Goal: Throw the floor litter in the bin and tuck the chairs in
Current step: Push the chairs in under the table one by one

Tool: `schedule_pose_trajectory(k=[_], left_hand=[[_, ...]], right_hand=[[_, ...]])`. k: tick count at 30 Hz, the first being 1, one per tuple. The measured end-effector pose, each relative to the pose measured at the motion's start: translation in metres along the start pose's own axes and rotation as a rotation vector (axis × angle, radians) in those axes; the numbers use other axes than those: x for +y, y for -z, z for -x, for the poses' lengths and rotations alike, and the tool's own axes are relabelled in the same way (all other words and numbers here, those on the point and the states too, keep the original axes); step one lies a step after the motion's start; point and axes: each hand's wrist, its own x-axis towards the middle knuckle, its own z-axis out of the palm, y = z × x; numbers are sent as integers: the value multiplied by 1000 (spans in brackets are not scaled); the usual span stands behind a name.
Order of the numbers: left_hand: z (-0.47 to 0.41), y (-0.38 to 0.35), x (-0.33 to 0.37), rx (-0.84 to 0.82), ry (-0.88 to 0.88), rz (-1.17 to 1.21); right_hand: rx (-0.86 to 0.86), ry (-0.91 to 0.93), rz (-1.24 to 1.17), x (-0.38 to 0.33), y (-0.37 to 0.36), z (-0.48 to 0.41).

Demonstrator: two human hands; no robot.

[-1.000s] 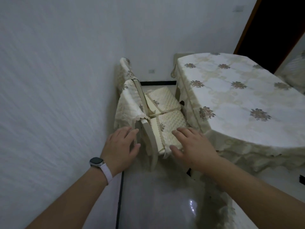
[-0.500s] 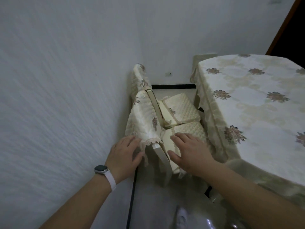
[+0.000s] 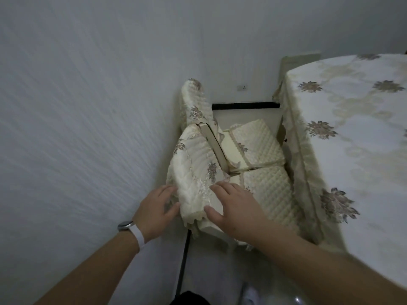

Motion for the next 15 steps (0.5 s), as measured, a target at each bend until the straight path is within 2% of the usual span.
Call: schedule_pose_trajectory(k=[4, 11, 15], left_hand=[[-29, -4, -20, -29, -16, -6], [-73, -15, -60, -89, -382, -316], [-103, -16, -84, -106, -460, -335]], right_hand=[[-3, -44, -18, 12, -13, -21], [-126, -81, -26, 8, -53, -48], [-152, -134, -75, -6, -69, -78]])
